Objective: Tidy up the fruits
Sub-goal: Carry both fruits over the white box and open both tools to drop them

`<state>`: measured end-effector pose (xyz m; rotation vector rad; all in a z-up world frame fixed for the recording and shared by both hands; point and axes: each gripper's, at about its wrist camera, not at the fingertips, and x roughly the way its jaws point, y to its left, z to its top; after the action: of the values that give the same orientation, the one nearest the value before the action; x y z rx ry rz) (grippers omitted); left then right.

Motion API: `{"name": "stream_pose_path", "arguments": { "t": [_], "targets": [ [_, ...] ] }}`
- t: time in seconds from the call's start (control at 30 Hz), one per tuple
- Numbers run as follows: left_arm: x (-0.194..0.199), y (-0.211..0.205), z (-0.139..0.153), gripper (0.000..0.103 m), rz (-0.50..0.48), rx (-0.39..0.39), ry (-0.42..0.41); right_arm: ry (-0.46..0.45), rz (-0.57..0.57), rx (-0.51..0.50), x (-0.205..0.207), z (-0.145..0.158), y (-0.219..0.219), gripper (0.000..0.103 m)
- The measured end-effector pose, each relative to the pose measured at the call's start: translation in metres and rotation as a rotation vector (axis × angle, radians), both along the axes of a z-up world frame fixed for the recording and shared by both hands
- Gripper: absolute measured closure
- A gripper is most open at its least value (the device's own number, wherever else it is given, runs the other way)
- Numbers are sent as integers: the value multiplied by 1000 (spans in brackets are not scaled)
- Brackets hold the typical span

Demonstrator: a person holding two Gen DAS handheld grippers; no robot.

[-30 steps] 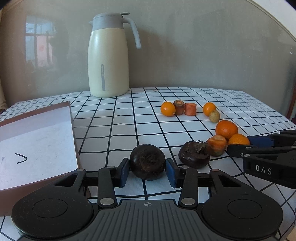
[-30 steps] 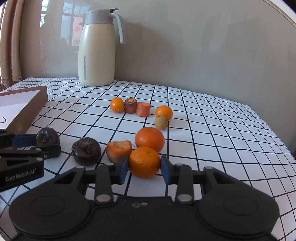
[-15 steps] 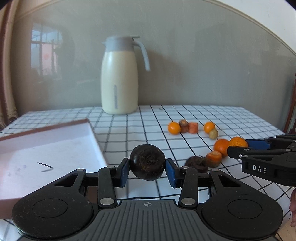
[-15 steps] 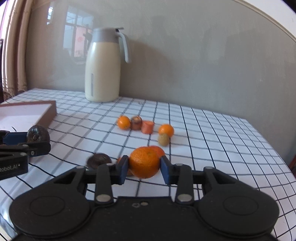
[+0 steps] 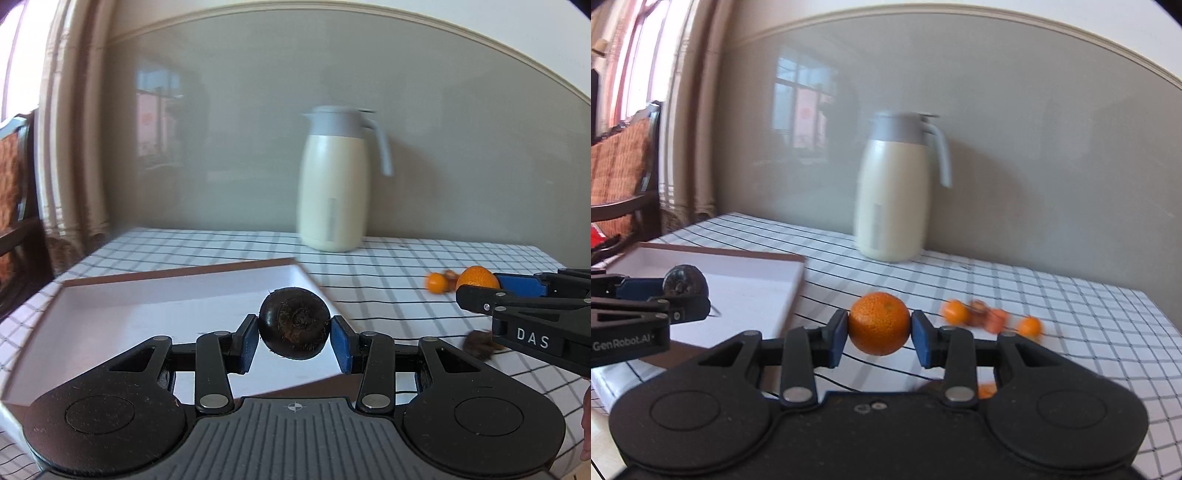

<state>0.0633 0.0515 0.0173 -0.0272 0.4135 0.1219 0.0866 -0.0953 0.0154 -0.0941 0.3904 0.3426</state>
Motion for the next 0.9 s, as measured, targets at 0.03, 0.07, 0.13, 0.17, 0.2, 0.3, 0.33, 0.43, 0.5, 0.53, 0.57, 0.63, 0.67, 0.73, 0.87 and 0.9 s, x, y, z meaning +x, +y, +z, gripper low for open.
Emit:
{"name": "stream_pose_path", "arguments": {
  "t": [0.03,0.07,0.13,0.17,0.2,0.3,0.33,0.43,0.5,0.53,0.57,0.63,0.67,0.73,0.87,0.9],
  "targets": [
    [-2,8,0,61,16,0,0,-4,16,5,0,1,7,75],
    [-4,15,0,61,31,1,1,-7,31,7,0,2,15,75],
    [-11,31,-1,61,61,4,3,-10,58,11,-2,2,29,75],
    [-13,38,-3,61,76,4,8,-10,71,12,-3,2,35,75],
    [-15,46,-4,61,91,2,13,-7,85,12,-2,2,43,75],
    [-20,65,-9,61,131,6,28,1,112,13,-4,-1,60,75],
    [-20,72,-11,61,139,2,38,8,119,10,-3,-2,66,75],
    [-22,87,-15,61,165,2,55,14,131,8,-2,-6,78,75],
    [-23,96,-16,61,174,-8,59,22,137,12,-2,-7,84,75],
    [-24,99,-15,61,182,-5,56,19,139,13,-3,-7,86,75],
    [-24,102,-15,61,190,-3,53,15,140,12,-3,-7,88,75],
    [-25,110,-16,61,200,-12,57,16,147,12,-2,-7,93,75],
    [-26,112,-16,61,207,-12,57,14,150,13,-2,-6,95,75],
    [-26,117,-16,61,217,-9,56,16,156,8,-1,-7,100,75],
    [-28,124,-17,61,239,-7,60,24,163,-5,1,-10,108,75],
    [-28,126,-17,60,248,-4,62,21,155,-7,1,-11,108,74]
  ]
}}
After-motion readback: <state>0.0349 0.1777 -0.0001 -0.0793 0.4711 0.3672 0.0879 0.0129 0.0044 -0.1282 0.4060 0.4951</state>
